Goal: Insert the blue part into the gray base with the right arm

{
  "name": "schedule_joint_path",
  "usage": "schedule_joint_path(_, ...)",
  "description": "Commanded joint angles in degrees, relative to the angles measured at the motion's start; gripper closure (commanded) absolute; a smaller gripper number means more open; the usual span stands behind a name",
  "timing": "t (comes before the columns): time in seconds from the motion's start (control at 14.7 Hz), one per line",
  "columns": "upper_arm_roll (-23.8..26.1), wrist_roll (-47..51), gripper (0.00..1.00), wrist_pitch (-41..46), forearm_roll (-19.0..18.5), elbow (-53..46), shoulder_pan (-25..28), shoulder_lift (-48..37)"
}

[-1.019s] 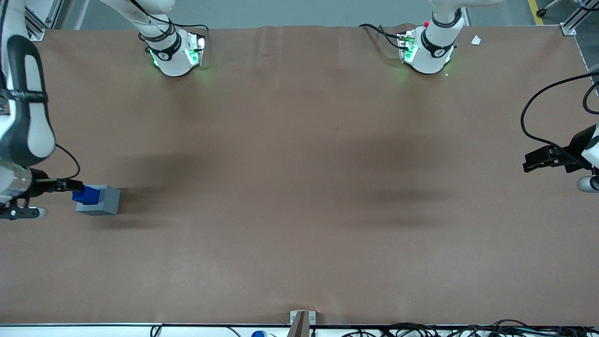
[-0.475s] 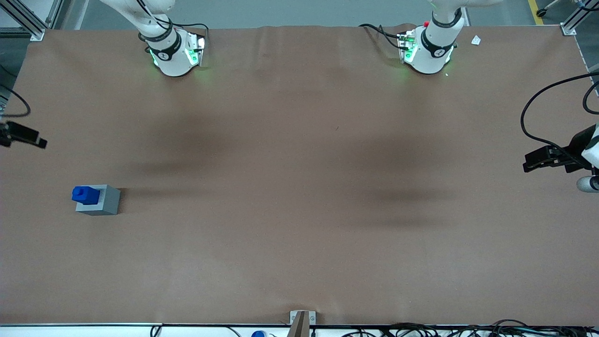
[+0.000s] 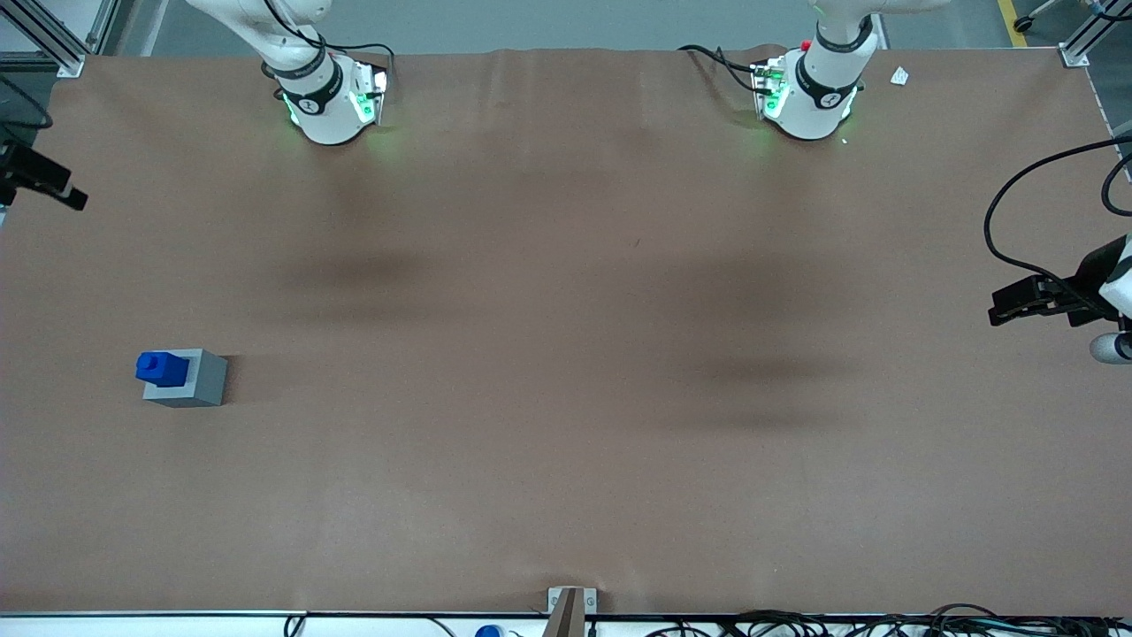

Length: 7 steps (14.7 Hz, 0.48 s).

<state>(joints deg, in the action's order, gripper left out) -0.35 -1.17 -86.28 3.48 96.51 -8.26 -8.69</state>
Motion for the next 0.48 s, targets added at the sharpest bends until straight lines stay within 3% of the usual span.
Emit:
schedule_joint_path(0.0, 2.53, 5.47, 0.00, 0.85, -1.10, 3.43, 2.28, -4.05)
schedule_joint_path(0.2, 7.36, 7.76, 0.00, 0.33, -1.28, 3.16, 2.28, -4.31)
schedule_joint_path(0.41, 7.73, 7.85, 0.00, -1.16, -1.28, 2.46, 2.02, -3.96)
